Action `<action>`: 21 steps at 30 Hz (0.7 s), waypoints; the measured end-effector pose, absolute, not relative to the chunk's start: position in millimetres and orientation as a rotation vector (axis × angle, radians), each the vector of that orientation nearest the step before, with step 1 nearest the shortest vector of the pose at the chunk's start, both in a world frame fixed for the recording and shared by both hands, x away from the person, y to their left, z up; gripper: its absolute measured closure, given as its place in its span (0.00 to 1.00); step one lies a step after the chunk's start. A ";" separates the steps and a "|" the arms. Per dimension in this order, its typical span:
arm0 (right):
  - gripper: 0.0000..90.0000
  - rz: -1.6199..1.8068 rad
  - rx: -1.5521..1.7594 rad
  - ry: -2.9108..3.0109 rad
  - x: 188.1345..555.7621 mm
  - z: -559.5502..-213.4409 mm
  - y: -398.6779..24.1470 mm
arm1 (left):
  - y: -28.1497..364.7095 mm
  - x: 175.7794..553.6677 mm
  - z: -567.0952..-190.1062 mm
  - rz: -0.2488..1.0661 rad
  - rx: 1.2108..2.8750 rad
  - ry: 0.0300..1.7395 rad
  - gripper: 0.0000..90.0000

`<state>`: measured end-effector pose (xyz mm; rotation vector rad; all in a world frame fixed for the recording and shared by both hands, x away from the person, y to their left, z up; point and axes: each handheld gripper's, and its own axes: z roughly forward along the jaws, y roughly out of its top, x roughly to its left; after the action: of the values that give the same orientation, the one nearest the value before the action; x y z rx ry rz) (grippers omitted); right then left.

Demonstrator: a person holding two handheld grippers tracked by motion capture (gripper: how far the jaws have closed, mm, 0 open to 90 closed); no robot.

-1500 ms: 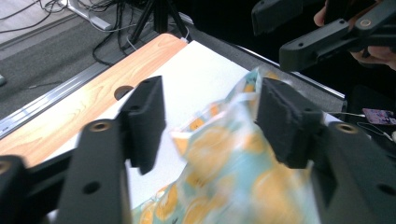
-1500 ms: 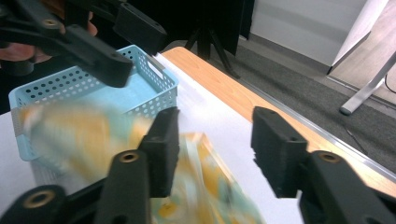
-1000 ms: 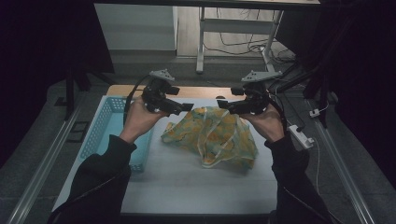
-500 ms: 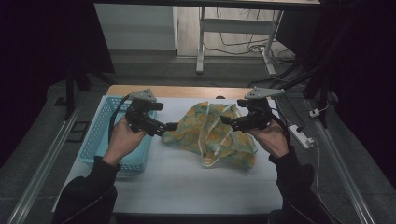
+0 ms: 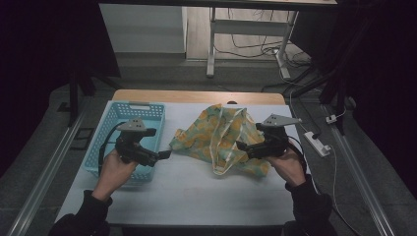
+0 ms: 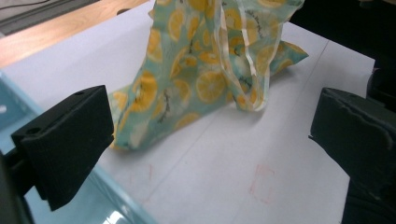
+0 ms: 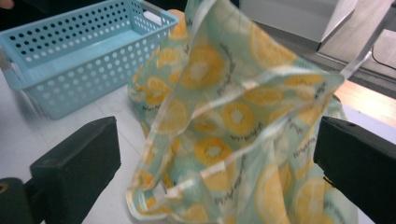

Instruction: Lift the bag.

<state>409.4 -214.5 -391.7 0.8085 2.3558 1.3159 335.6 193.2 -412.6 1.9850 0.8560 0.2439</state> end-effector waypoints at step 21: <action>0.00 1.257 0.808 2.318 358.3 -418.9 -240.5 | 225.6 273.6 -455.7 0.241 1.911 0.972 0.00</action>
<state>358.3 -240.5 -418.9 0.8076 2.3182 1.2568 273.6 225.6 -455.7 1.9110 0.9722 0.2406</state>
